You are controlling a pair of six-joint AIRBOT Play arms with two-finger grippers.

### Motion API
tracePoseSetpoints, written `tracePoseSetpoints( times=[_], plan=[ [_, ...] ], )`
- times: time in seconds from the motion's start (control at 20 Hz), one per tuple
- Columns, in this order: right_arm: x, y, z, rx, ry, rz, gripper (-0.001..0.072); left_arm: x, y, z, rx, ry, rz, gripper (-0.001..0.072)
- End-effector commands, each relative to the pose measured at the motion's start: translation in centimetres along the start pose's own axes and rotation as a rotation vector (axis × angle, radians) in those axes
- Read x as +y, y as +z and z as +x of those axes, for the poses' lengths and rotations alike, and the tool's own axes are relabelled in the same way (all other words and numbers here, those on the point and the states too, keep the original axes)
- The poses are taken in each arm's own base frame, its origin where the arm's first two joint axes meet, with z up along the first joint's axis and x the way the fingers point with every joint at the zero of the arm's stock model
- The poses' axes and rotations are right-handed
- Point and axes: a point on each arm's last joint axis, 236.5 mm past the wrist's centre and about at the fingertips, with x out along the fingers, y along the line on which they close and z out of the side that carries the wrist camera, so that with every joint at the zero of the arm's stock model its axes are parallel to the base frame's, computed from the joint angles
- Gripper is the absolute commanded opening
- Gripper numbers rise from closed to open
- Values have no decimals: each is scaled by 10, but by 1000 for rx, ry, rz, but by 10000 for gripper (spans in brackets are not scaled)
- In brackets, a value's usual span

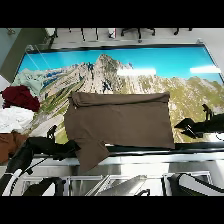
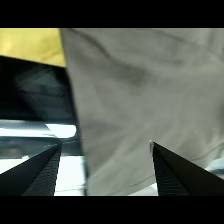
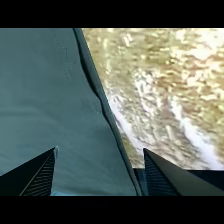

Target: Fold the shirts.

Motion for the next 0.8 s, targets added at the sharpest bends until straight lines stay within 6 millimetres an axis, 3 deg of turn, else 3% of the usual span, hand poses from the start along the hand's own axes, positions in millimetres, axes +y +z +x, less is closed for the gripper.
tracePoseSetpoints(
  times=[0.0, 0.15, 0.2, 0.25, 0.3, 0.5, 0.75],
  plan=[
    [-5, -1, 1, 2, -16, -8, 614, -11, 6, 9, -3, -60, -25, 611],
    [-6, -3, 4, 19, -12, 1, 614, -21, 2, 24, 83, -34, 31, 577],
    [-6, -5, 6, 30, -8, 4, 614, -27, 3, 26, 100, -27, 63, 400],
    [-7, -8, 7, 45, -4, 9, 613, -33, 5, 27, 113, -23, 89, 153],
    [-8, -11, 9, 61, -2, 13, 613, -40, 8, 25, 123, -19, 127, 21],
    [-27, -37, 17, 172, -56, 56, 613, -52, 13, 1, 150, 4, 221, 20],
    [-25, -56, 32, 234, -45, 68, 605, -53, 26, -35, 35, -10, 238, 20]
  ],
)
